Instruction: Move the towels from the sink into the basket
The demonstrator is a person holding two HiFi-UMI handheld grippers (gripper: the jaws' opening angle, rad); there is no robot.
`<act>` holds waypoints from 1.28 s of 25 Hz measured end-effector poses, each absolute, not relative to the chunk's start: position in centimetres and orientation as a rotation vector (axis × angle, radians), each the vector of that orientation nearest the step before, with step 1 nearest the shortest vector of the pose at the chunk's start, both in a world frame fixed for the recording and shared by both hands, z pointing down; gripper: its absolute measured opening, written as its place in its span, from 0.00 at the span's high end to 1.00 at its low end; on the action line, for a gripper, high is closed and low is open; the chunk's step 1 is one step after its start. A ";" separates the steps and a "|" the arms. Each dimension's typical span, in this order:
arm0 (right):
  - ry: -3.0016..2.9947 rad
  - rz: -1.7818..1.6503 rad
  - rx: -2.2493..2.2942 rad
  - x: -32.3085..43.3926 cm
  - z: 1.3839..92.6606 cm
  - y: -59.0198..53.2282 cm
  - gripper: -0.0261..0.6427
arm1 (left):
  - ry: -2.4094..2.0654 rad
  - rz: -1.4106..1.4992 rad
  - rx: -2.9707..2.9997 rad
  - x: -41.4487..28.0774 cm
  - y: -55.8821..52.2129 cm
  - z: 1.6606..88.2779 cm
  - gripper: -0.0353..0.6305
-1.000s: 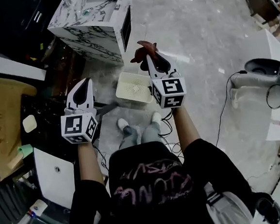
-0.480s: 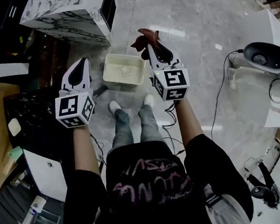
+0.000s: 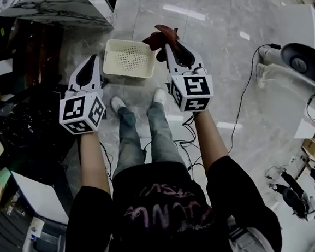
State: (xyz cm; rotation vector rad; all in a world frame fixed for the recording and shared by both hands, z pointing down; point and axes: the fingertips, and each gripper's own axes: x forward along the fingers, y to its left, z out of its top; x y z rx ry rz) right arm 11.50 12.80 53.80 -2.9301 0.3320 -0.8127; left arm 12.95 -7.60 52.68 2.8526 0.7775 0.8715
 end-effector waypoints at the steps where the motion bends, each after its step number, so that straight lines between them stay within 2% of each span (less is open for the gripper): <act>1: 0.323 -0.833 -2.922 11.3 55.1 13.0 0.84 | 0.769 0.891 2.841 12.8 -7.5 54.0 0.93; 16: 0.319 -1.069 -2.809 9.8 74.5 12.7 0.84 | 0.699 1.156 2.754 10.4 -8.4 73.1 0.93; 32: 0.450 -1.238 -2.753 8.6 97.5 7.8 0.84 | 0.712 1.270 2.718 9.7 -10.8 95.3 0.92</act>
